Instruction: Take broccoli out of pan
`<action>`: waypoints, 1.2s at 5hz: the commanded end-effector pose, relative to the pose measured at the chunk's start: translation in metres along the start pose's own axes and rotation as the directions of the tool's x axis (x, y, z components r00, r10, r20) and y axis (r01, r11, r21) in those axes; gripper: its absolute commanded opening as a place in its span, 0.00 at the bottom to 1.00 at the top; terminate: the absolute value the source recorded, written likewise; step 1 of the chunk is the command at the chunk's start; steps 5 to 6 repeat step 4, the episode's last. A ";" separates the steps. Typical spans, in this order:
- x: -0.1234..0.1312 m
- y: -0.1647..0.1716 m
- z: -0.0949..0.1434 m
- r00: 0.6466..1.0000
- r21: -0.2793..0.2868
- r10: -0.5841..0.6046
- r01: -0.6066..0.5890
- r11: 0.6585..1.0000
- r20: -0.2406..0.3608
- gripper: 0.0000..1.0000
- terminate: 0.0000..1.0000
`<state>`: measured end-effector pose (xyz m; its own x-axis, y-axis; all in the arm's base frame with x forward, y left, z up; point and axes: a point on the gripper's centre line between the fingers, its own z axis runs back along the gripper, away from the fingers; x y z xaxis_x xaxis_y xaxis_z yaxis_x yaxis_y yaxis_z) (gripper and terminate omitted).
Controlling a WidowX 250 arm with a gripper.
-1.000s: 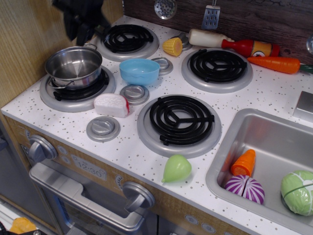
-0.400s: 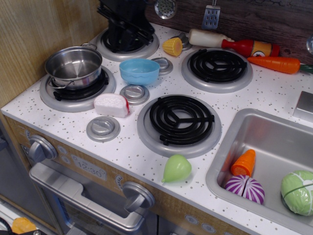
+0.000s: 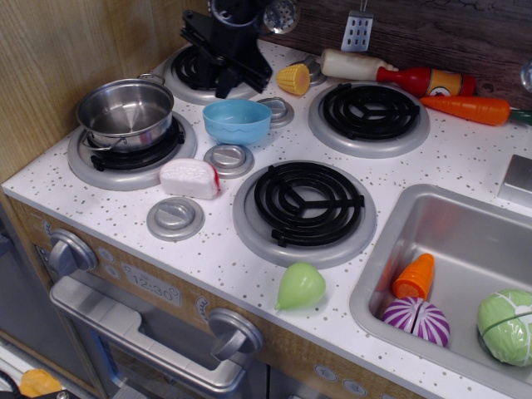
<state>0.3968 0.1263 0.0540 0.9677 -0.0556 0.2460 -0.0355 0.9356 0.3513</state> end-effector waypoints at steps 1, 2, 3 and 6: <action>0.014 0.028 0.003 0.999 0.001 -0.018 0.018 1.000 0.040 1.00 0.00; 0.014 0.028 0.003 0.999 0.001 -0.018 0.018 1.000 0.040 1.00 0.00; 0.014 0.028 0.003 0.999 0.001 -0.018 0.018 1.000 0.040 1.00 0.00; 0.014 0.028 0.003 0.999 0.001 -0.018 0.018 1.000 0.040 1.00 1.00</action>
